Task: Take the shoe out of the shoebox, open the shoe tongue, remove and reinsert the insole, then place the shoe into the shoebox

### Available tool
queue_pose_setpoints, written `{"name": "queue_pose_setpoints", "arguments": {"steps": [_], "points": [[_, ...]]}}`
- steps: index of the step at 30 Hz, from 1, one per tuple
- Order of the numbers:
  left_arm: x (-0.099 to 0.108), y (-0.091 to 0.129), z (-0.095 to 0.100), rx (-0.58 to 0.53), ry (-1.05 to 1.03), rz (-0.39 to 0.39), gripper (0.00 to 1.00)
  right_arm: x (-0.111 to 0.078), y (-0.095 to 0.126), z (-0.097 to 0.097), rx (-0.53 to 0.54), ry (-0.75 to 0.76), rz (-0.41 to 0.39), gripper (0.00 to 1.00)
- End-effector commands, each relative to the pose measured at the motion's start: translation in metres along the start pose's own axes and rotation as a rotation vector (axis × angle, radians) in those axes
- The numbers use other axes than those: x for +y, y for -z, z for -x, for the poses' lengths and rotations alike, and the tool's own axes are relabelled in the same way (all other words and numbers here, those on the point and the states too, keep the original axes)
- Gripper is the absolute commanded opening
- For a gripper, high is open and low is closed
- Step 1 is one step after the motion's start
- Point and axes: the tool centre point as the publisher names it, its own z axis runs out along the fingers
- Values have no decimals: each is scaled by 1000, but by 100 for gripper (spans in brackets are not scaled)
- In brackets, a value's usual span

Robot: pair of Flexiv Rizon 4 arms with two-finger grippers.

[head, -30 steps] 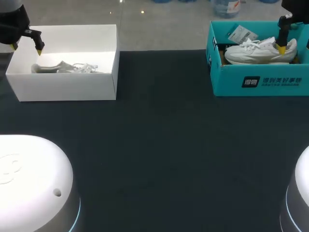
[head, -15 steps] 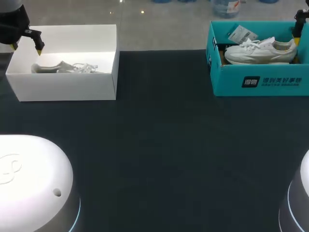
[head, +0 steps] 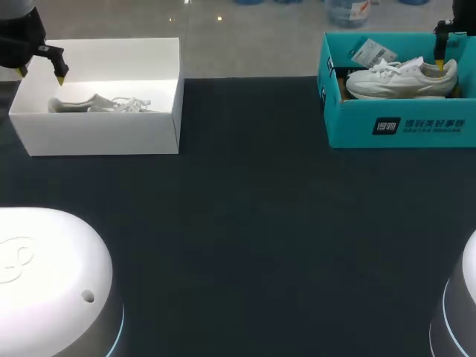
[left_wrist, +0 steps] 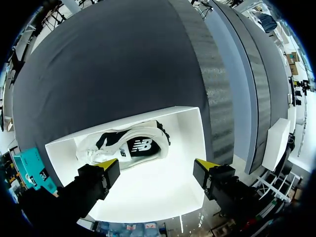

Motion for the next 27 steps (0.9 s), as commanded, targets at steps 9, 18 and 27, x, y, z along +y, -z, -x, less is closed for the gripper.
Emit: {"name": "queue_pose_setpoints", "arguments": {"steps": [9,18,27], "points": [[0,0,-1,1,-1,-1,100,16,-11,-9,4,16,-42,100],[0,0,-1,1,-1,-1,100,16,-11,-9,4,16,-42,100],[0,0,-1,1,-1,-1,100,20,-13,-6,14,-7,-17,100]]}}
